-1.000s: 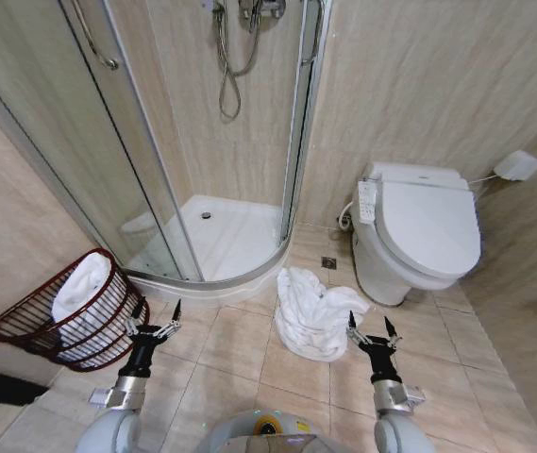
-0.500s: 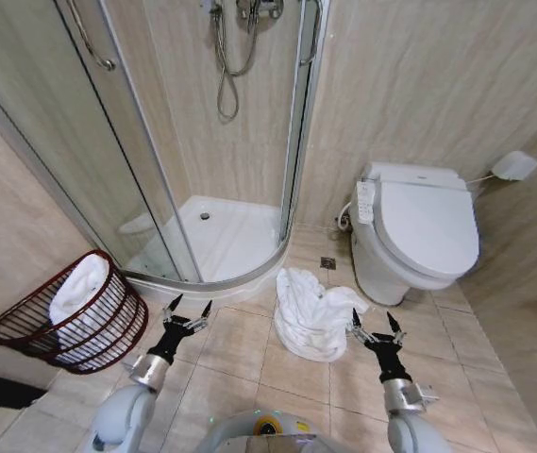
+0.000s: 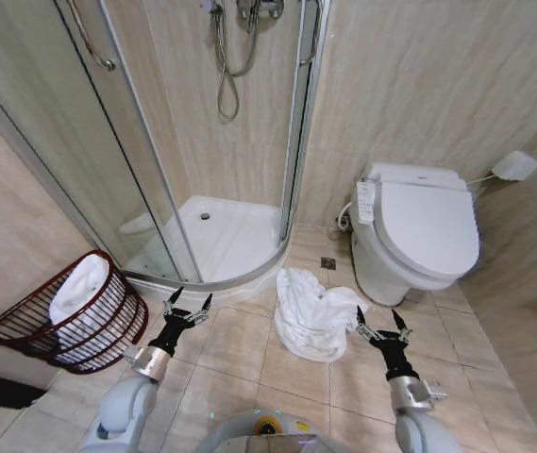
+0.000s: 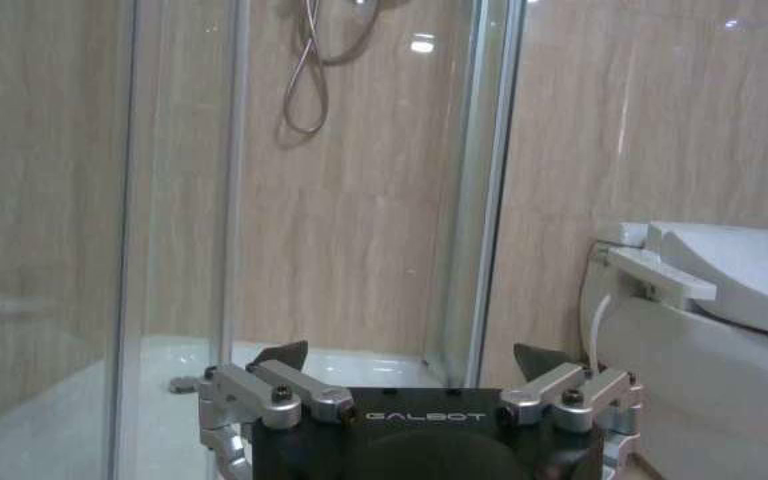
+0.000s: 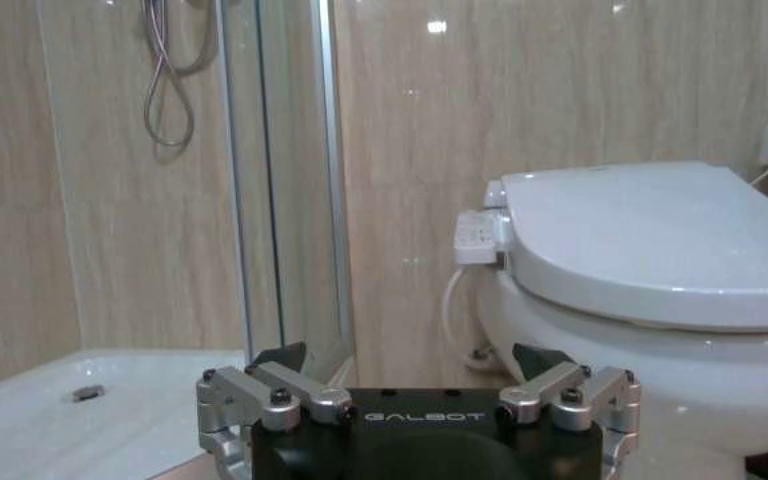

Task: Discard the used towel into the hamper.

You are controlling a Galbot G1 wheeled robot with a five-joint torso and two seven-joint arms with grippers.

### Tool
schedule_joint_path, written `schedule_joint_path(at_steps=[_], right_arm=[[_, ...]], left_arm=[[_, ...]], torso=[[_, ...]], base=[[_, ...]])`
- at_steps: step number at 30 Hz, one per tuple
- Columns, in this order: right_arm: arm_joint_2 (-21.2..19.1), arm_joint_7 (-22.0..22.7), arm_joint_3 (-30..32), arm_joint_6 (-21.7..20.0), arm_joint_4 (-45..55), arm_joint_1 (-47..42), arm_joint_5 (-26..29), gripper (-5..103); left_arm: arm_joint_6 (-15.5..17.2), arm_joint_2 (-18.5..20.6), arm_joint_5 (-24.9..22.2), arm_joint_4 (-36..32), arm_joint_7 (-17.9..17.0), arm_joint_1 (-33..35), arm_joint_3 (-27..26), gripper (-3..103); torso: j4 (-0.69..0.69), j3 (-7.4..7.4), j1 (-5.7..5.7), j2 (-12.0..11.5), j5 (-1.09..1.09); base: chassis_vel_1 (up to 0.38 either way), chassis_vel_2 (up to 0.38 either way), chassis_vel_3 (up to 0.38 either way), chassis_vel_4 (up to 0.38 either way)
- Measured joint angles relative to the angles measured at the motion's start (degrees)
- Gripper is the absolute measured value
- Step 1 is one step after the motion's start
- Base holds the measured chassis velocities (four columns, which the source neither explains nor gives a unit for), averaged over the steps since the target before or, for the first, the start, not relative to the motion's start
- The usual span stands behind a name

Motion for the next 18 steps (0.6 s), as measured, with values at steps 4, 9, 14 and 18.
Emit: schedule_joint_path(at_steps=[4, 9, 14, 18], right_arm=[[0.1, 0.0, 0.0, 0.0, 0.0, 0.2, -0.1, 100], [0.1, 0.0, 0.0, 0.0, -0.1, 0.2, -0.2, 100], [0.1, 0.0, 0.0, 0.0, -0.3, 0.2, -0.2, 100], [0.1, 0.0, 0.1, 0.0, -0.4, 0.2, -0.2, 100]], left_arm=[[-0.3, 0.0, 0.0, 0.0, 0.0, 0.2, -0.1, 100], [-0.7, 0.0, 0.0, 0.0, 0.1, 0.3, -0.3, 100], [-1.2, 0.0, 0.0, 0.0, 0.1, 0.5, -0.4, 100], [-1.7, -0.1, 0.2, -0.1, 0.2, 0.5, -0.4, 100]], torso=[[0.00, 0.00, 0.00, 0.0, 0.00], [0.01, 0.02, 0.00, 0.0, 0.00], [-0.01, 0.01, 0.01, 0.0, 0.00], [0.00, 0.01, 0.01, 0.0, 0.00]], base=[[-0.051, 0.055, 0.074, -0.056], [-0.086, 0.088, 0.106, -0.082], [-0.079, 0.092, 0.079, -0.088], [-0.074, 0.089, 0.076, -0.072]])
